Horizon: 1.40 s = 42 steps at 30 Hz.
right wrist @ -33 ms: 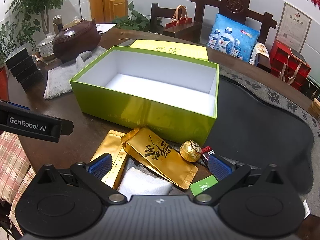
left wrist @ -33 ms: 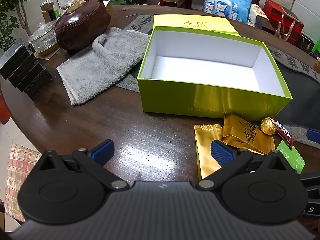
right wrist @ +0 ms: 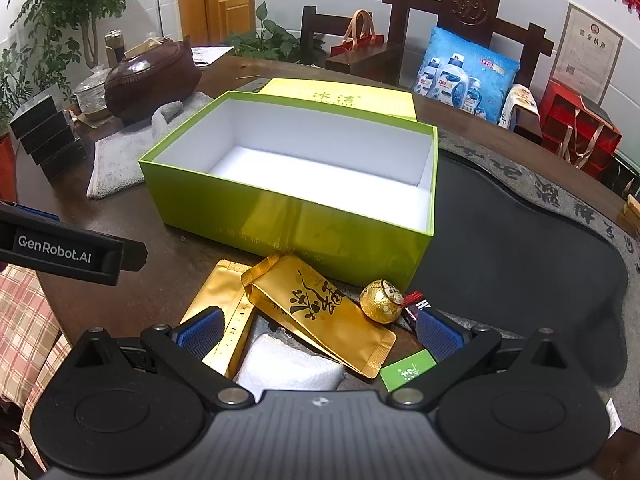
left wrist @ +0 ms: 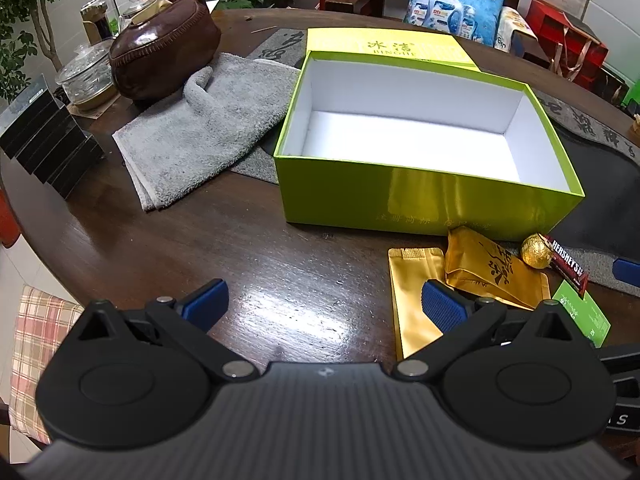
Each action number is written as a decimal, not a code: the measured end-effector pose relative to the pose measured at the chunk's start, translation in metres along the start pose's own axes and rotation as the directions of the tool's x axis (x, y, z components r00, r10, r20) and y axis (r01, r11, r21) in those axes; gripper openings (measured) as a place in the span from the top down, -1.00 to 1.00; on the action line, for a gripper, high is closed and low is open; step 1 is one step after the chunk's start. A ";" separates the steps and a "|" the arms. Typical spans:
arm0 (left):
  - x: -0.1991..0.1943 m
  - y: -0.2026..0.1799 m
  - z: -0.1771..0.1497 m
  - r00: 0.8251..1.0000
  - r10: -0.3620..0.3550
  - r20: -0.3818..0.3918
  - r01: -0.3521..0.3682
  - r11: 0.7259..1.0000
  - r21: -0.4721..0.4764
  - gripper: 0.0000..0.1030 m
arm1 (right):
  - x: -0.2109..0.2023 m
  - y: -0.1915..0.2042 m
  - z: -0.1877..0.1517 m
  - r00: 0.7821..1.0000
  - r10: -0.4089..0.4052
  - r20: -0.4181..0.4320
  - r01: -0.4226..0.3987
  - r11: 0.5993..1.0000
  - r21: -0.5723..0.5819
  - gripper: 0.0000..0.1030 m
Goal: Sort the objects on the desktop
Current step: 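Move the right gripper toward the Hershey's bar on the green card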
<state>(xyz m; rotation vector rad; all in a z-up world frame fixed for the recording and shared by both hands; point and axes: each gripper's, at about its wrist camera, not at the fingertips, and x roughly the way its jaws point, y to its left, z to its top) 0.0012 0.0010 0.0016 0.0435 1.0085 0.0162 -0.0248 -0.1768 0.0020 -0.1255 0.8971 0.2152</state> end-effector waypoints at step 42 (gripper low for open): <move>0.016 -0.052 0.031 0.993 -0.116 -0.002 0.116 0.991 0.073 -1.00 | 0.024 -0.074 -0.015 0.995 0.082 -0.050 -0.076 0.992 0.102 -0.85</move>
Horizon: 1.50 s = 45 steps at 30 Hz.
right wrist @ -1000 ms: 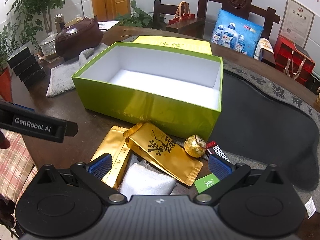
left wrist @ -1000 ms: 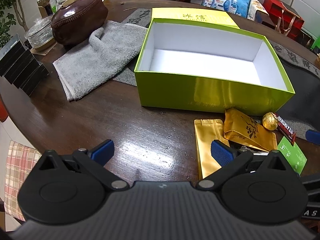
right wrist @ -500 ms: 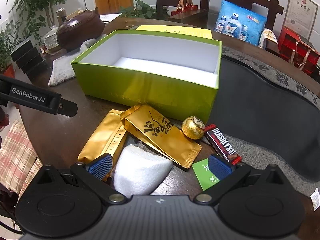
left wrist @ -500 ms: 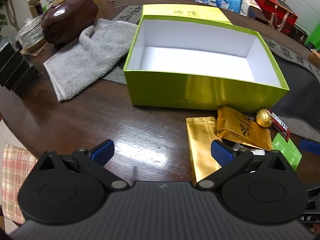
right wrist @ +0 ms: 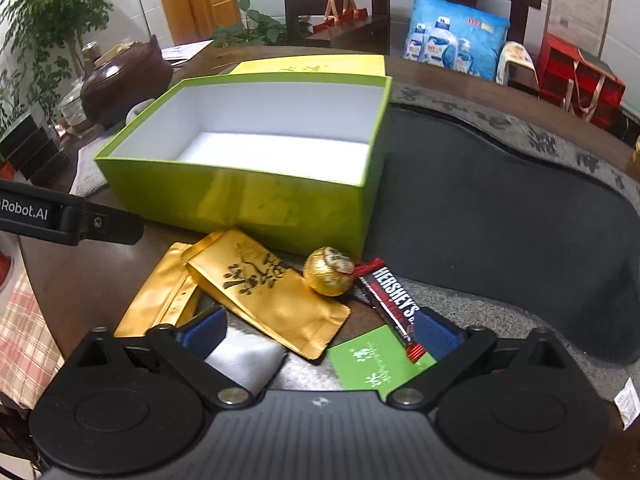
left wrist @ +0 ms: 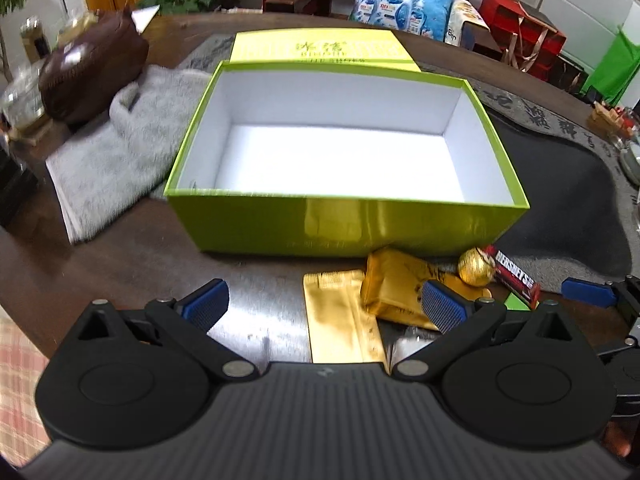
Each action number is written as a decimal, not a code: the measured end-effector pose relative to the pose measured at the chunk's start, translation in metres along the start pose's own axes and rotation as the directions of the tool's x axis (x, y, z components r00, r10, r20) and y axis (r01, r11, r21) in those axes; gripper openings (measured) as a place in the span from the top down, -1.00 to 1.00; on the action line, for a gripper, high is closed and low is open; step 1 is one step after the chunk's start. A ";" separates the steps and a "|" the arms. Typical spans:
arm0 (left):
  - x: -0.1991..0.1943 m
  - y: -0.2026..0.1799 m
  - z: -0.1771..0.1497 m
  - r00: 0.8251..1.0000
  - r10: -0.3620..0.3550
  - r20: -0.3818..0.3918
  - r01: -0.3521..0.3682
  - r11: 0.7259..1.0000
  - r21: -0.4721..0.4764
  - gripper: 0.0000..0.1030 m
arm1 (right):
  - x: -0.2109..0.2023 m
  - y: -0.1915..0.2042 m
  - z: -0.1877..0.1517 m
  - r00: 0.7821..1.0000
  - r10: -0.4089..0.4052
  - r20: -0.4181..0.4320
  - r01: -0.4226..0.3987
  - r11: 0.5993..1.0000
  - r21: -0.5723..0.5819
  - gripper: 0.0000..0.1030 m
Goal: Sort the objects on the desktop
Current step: 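Move the right gripper toward the Hershey's bar on the green card, then close the right gripper on the Hershey's chocolate bar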
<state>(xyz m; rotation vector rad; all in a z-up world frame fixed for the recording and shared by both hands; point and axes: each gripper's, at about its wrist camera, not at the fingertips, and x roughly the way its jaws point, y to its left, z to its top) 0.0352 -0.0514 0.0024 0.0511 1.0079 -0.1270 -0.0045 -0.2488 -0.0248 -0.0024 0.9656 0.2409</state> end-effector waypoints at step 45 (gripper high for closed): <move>0.067 -0.099 0.033 0.968 -0.207 -0.144 0.234 0.951 0.203 -0.91 | 0.051 -0.064 0.011 0.982 0.106 -0.155 -0.125 0.985 -0.121 0.51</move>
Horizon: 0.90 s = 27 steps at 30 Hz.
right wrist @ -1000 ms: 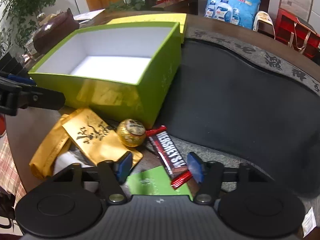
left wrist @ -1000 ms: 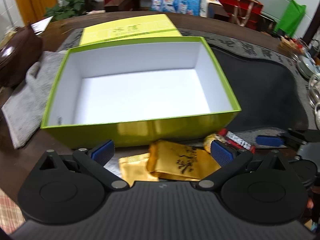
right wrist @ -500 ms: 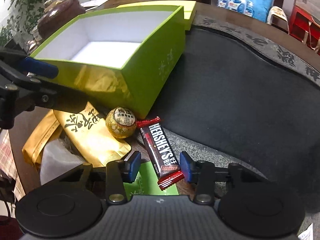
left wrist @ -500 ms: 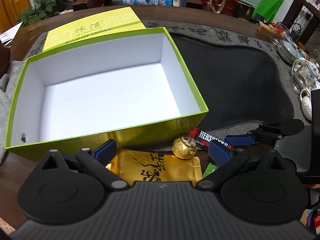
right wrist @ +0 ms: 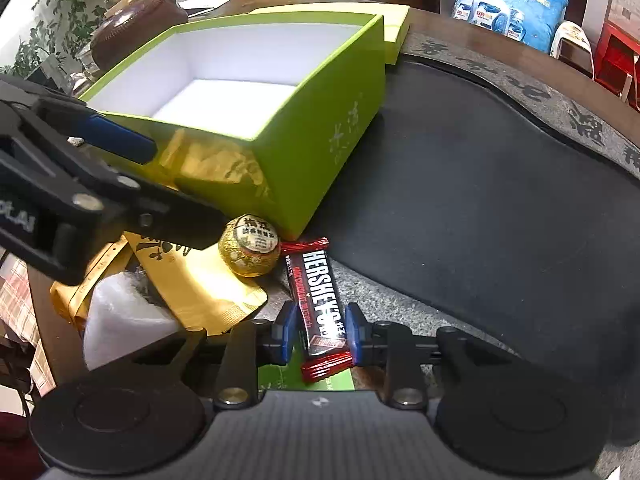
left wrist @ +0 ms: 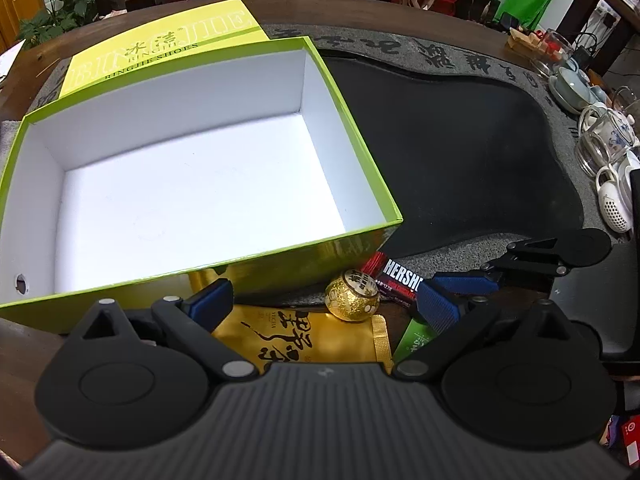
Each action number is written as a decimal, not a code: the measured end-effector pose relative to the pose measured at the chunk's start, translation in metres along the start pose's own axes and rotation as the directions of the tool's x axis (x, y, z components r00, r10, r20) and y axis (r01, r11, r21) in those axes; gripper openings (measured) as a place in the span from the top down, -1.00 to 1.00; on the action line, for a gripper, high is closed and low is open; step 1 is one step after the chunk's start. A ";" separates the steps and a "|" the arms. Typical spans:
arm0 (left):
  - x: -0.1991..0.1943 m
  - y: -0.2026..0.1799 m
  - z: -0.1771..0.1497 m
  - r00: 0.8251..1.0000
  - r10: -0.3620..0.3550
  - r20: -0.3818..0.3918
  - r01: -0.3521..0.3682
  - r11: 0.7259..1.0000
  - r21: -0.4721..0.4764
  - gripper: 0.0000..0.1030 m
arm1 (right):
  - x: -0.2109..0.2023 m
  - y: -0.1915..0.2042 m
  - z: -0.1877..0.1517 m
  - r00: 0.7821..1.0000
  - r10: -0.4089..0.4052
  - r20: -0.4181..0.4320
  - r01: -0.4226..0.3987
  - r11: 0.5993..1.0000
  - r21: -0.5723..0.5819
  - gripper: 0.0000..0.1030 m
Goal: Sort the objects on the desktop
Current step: 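Close the right gripper on the Hershey's chocolate bar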
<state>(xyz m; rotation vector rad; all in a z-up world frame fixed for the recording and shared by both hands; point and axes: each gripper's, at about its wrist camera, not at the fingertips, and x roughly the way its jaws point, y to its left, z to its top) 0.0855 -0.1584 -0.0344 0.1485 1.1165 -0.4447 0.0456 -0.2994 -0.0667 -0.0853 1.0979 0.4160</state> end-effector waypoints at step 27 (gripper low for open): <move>0.003 -0.035 -0.001 0.989 -0.138 -0.057 0.140 0.989 0.049 -0.91 | -0.035 0.021 -0.057 0.999 -0.022 0.027 0.018 0.990 0.138 0.49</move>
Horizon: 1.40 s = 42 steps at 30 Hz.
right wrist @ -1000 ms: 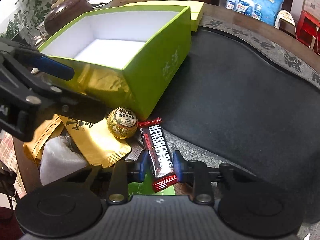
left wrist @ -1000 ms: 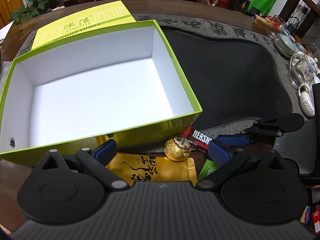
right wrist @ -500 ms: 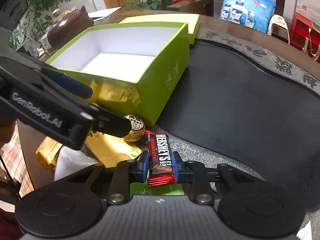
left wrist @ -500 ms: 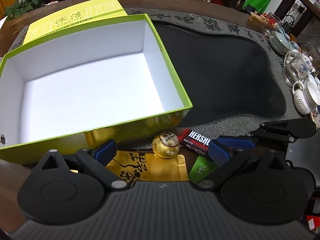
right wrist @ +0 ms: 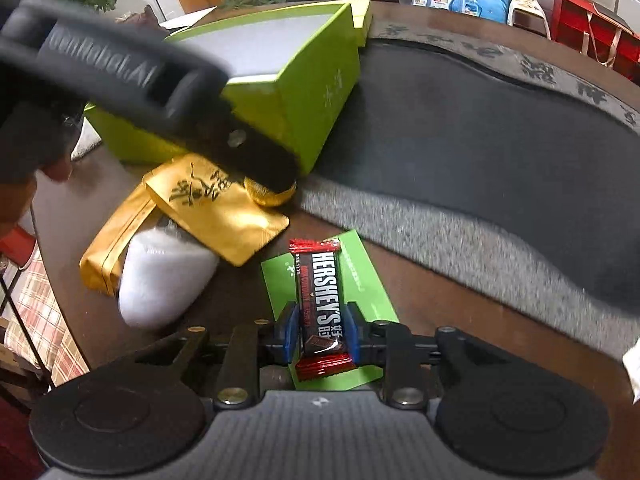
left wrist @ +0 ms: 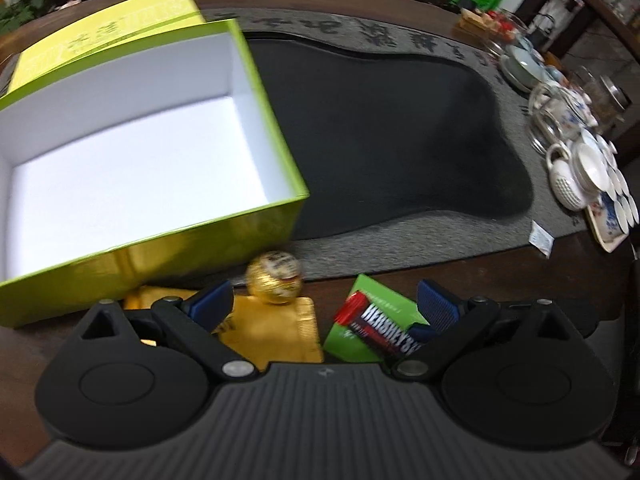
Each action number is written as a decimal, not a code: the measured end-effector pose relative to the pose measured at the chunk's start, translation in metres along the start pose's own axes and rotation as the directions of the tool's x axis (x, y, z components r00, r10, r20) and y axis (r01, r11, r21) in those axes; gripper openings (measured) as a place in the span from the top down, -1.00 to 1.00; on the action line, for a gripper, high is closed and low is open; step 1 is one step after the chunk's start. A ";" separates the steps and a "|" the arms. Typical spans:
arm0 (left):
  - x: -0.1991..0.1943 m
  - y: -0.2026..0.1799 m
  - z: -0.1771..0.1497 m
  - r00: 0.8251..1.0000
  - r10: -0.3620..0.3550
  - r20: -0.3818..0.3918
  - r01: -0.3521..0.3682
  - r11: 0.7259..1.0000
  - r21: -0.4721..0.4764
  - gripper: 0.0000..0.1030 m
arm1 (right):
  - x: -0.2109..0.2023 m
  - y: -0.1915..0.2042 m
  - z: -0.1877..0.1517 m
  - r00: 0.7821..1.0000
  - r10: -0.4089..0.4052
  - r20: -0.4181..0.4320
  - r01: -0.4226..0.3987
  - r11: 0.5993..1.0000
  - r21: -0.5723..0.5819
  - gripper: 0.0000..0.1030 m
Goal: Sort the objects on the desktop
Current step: 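Close the right gripper on the Hershey's chocolate bar, then close the left gripper on the bar while the right gripper keeps holding it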
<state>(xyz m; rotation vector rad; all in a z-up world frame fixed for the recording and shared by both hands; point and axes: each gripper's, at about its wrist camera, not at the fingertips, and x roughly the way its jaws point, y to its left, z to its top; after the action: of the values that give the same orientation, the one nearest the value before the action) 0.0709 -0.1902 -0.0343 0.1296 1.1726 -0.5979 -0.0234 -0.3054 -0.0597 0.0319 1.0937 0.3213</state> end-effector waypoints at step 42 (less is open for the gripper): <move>0.072 -0.031 0.007 0.973 -0.014 -0.232 0.004 0.999 -0.042 0.38 | -0.011 0.004 -0.017 0.995 -0.096 -0.024 0.096 0.995 -0.010 0.43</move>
<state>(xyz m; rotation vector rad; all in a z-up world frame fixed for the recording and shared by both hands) 0.0789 -0.2461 -0.0890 0.1625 1.4128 -0.5770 -0.0439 -0.3068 -0.0576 -0.0324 1.1146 0.2405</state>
